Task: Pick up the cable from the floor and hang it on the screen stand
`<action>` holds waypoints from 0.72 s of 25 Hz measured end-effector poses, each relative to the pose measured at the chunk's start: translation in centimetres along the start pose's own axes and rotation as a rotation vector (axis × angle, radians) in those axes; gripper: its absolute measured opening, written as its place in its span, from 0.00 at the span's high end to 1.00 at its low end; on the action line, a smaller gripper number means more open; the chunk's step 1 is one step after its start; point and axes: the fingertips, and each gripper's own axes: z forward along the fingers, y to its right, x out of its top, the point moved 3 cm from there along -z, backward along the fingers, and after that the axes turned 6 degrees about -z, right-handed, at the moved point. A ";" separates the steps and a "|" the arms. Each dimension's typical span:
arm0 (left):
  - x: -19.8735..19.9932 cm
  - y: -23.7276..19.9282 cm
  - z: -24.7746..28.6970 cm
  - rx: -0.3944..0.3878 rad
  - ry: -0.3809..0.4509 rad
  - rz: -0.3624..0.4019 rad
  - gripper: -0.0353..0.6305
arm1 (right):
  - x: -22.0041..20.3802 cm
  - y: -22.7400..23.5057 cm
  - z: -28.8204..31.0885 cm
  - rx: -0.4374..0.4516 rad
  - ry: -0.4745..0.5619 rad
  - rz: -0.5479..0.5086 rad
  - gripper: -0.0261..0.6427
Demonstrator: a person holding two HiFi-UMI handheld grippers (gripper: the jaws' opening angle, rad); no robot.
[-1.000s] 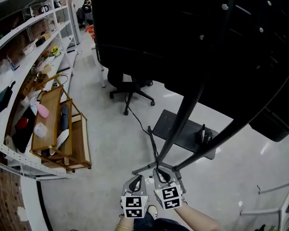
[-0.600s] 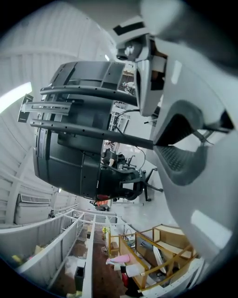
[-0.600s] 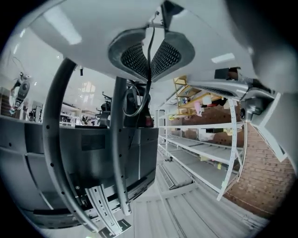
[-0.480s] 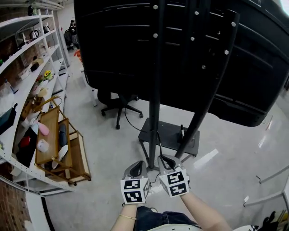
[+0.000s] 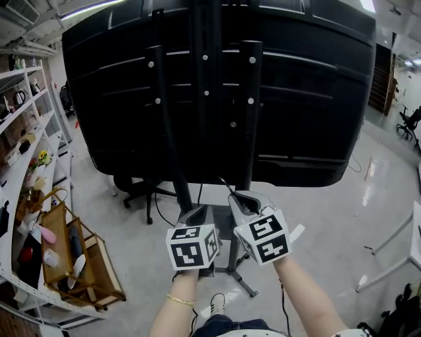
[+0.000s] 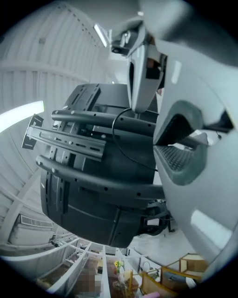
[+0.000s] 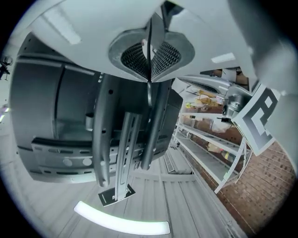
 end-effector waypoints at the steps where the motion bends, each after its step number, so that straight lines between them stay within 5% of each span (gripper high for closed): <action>1: 1.9 0.8 0.4 -0.016 0.017 0.015 0.94 | 1.4 1.2 -0.3 -0.023 0.021 -0.007 0.93; 10: 16.1 6.5 1.8 -0.119 0.153 0.156 0.94 | 13.4 10.2 -2.8 -0.226 0.159 -0.104 0.93; 18: 26.3 9.3 2.6 -0.122 0.281 0.261 0.94 | 22.7 17.7 -4.0 -0.342 0.262 -0.114 0.93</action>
